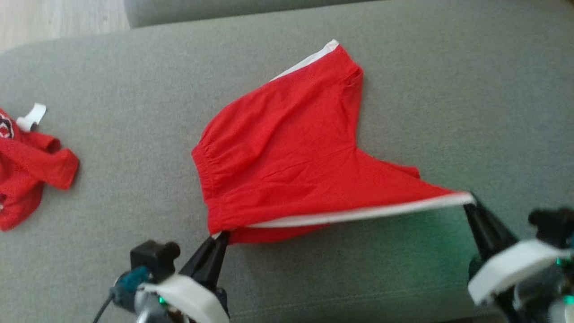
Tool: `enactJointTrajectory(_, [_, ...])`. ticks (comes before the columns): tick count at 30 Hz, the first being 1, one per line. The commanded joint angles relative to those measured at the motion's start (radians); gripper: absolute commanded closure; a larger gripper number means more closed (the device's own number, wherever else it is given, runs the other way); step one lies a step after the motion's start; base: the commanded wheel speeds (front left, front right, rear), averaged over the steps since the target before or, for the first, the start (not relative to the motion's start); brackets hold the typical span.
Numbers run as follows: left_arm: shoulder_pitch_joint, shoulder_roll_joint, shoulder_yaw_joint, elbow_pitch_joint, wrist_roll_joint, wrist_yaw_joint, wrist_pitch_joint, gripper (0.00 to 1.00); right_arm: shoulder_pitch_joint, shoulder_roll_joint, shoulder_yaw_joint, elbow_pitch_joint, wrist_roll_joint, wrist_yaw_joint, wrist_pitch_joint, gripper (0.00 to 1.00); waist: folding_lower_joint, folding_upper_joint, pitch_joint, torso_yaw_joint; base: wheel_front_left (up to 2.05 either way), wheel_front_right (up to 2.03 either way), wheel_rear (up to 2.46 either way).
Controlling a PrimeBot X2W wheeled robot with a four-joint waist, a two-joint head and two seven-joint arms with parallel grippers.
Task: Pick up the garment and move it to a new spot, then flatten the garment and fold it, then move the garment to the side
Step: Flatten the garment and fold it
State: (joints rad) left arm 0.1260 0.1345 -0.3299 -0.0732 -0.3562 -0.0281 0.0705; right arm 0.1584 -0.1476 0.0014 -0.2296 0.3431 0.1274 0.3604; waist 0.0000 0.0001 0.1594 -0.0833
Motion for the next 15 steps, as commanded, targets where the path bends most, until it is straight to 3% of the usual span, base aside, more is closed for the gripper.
enactJointTrajectory(1, [-0.078, 0.011, 0.032, -0.032, -0.006, -0.005, 0.003, 1.00, -0.087, -0.034, 0.020, -0.028, 0.002, 0.003, -0.001, 1.00, 0.0000, -0.0001, 0.030, 0.012, 0.00, 0.00, 0.00])
enactJointTrajectory(15, [-0.442, -0.017, 0.036, 0.114, -0.071, -0.067, 0.006, 1.00, -0.708, -0.186, 0.175, 0.345, 0.085, 0.003, -0.007, 1.00, 0.0000, -0.0001, 0.245, 0.145, 0.00, 0.00, 0.00])
